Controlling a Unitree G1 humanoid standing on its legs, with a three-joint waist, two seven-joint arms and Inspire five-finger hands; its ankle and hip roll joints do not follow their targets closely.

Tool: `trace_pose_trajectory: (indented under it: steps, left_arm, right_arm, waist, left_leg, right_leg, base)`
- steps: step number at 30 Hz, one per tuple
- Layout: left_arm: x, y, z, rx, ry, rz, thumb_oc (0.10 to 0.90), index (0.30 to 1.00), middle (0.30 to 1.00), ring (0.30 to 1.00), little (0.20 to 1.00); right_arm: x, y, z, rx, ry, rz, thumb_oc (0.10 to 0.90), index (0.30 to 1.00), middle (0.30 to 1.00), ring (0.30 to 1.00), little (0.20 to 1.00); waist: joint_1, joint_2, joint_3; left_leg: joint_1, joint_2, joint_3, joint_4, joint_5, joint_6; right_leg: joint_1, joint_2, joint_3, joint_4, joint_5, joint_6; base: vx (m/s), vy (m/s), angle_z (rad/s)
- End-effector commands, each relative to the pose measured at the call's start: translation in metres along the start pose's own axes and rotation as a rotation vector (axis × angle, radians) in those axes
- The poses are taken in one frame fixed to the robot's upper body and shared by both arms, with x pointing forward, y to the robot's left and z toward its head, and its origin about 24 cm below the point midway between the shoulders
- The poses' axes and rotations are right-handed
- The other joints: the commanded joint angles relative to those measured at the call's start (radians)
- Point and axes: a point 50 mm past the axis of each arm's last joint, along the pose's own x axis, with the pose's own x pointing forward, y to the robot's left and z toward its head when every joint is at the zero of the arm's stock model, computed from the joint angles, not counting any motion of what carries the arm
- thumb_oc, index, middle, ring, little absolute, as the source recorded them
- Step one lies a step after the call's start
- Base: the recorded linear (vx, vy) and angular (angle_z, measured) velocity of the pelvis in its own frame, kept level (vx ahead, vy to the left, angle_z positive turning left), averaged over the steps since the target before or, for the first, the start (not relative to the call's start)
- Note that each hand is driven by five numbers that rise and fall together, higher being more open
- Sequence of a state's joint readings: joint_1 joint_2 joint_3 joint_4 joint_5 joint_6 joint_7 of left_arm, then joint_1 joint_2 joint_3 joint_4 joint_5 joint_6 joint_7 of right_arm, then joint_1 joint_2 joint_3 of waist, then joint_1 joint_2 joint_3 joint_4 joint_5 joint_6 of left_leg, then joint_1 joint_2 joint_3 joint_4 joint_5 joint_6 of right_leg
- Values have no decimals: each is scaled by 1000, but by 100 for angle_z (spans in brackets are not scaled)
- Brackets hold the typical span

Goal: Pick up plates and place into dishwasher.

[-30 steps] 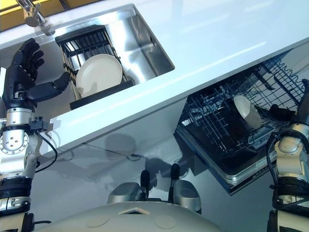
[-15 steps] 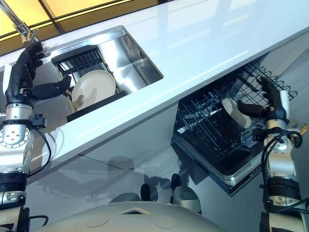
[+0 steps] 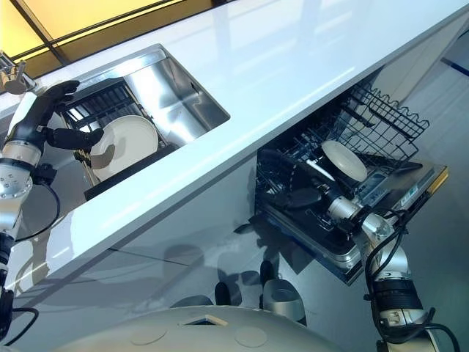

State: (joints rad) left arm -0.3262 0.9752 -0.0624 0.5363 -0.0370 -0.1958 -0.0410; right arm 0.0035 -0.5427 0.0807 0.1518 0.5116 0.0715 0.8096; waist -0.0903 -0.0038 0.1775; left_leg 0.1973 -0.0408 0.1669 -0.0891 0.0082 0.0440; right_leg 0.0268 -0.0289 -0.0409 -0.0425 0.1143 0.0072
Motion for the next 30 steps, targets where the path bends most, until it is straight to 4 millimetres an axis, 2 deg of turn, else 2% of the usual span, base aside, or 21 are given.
trace_pose_trajectory:
  steps: [1, 8, 13, 19, 21, 22, 23, 24, 25, 30]
  left_arm:
    - [17, 47, 34, 62, -107, 139, 800, 900, 900, 900, 900]
    - [27, 48, 42, 56, -95, 107, 800, 900, 900, 900, 900]
    - [31, 39, 37, 66, -35, 39, 800, 900, 900, 900, 900]
    - [25, 44, 9, 150, 139, -66, 800, 900, 900, 900, 900]
    - [20, 44, -1, 158, 207, -156, 800, 900, 900, 900, 900]
    - [18, 43, -6, 160, 232, -194, 476, 622, 622, 622, 576]
    - [14, 40, -12, 143, 250, -251, 427, 580, 580, 580, 527]
    - [11, 37, -15, 108, 264, -296, 237, 418, 418, 418, 337]
    - [8, 34, -17, 75, 276, -338, 111, 309, 309, 309, 211]
    - [1, 23, -16, -11, 241, -407, 100, 300, 300, 300, 200]
  right_arm:
    - [3, 7, 30, -131, -78, 111, 800, 900, 900, 900, 900]
    - [5, 20, 0, -85, 43, 116, 800, 900, 900, 900, 900]
    - [5, 22, -7, -67, 52, 61, 800, 900, 900, 900, 900]
    - [1, 21, -13, -57, 58, -2, 800, 900, 900, 900, 900]
    - [-1, 22, -16, -48, 65, -16, 800, 900, 900, 900, 900]
    - [-2, 22, -17, -43, 66, -22, 800, 900, 900, 900, 900]
    - [-4, 22, -17, -40, 66, -32, 800, 900, 900, 900, 900]
    - [-5, 22, -18, -39, 64, -39, 800, 900, 900, 900, 900]
    - [-7, 21, -17, -40, 63, -44, 800, 900, 900, 900, 900]
    - [-10, 16, -13, -42, 52, -70, 800, 900, 900, 900, 900]
  waist:
    - [-19, 30, -61]
    - [-37, 32, -16]
    - [-40, 33, 20]
    - [-44, 44, 52]
    - [-46, 45, 58]
    - [-46, 45, 59]
    - [-45, 46, 63]
    - [-44, 47, 69]
    - [-41, 48, 77]
    - [-23, 55, 95]
  left_leg:
    - [-54, -84, 5, 90, -98, 75]
    - [-68, -98, 4, 134, -111, 82]
    - [-96, -102, 3, 168, -118, 87]
    - [-126, -102, 7, 188, -113, 86]
    - [-128, -102, 10, 184, -109, 86]
    - [-131, -102, 9, 184, -107, 86]
    - [-136, -102, 7, 184, -105, 85]
    - [-141, -102, 6, 185, -105, 85]
    - [-148, -102, 5, 187, -105, 85]
    - [-157, -100, -3, 189, -100, 81]
  right_leg:
    - [-92, -72, -30, 195, -46, 117]
    - [-118, -83, 1, 221, -30, 112]
    - [-137, -84, 16, 220, -28, 105]
    - [-165, -82, 24, 216, -31, 100]
    - [-172, -82, 24, 216, -27, 100]
    - [-174, -82, 23, 215, -28, 100]
    - [-179, -81, 23, 213, -29, 100]
    - [-184, -81, 22, 212, -29, 99]
    - [-189, -81, 20, 211, -31, 98]
    - [-186, -77, 5, 200, -47, 97]
  base:
    - [36, 86, -17]
    - [66, 97, -7]
    - [43, 64, -4]
    - [34, 46, -11]
    - [44, 12, -1]
    - [0, 0, 0]
    - [0, 0, 0]
    - [-54, 1, -2]
    - [-69, -6, -2]
    - [-71, -36, -3]
